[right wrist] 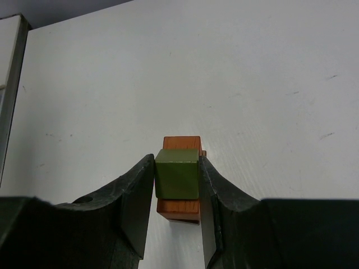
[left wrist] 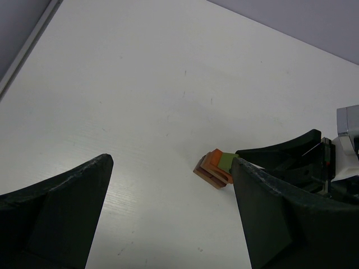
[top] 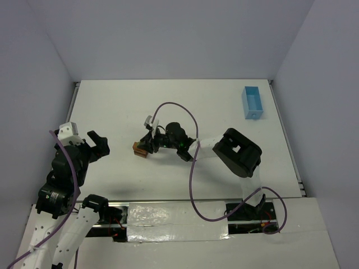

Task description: Build the wood block tower

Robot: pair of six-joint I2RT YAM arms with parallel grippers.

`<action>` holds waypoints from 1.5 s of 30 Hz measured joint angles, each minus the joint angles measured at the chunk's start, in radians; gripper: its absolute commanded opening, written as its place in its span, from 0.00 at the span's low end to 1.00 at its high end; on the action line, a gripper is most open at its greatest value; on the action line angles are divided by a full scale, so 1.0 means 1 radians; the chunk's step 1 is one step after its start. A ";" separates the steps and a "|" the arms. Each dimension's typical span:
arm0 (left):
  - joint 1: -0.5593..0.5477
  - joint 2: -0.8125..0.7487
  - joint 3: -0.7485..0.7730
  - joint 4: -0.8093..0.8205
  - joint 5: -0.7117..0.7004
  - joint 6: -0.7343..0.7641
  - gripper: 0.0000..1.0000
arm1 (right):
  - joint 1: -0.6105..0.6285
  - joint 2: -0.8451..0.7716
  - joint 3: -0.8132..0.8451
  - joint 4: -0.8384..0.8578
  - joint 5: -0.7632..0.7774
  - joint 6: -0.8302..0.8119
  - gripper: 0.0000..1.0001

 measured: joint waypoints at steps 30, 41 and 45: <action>0.000 0.005 0.000 0.000 0.008 0.001 0.99 | 0.000 0.013 0.015 0.001 0.000 0.022 0.56; 0.000 0.014 0.000 0.001 0.007 0.001 1.00 | 0.000 -0.075 -0.061 -0.017 0.014 0.019 1.00; 0.000 0.030 0.000 0.000 -0.014 -0.002 1.00 | 0.000 -0.307 -0.151 -0.098 0.086 0.024 1.00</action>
